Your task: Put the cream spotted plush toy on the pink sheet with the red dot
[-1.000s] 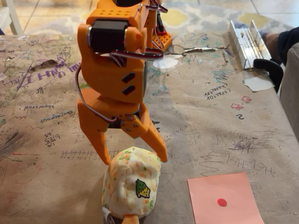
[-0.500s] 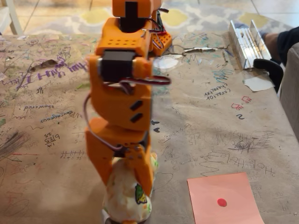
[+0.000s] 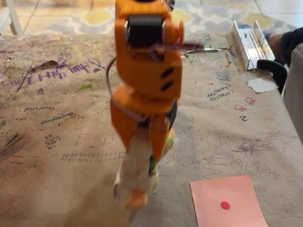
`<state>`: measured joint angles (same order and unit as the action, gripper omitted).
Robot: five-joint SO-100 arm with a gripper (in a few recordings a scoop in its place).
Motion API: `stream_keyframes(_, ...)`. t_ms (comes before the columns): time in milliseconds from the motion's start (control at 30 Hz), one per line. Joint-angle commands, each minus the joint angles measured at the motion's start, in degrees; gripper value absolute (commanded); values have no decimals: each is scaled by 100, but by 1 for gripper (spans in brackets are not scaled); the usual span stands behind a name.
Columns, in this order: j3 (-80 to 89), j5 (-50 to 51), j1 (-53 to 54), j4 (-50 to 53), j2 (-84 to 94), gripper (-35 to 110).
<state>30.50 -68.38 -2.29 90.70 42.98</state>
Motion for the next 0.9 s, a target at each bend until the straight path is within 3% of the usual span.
stream_keyframes(0,598,-70,-308,185,1890,0)
stream_keyframes(533,5889,-703,-53,422,6917,0)
stream_keyframes(867,6917,-624,-316,70,7910,0)
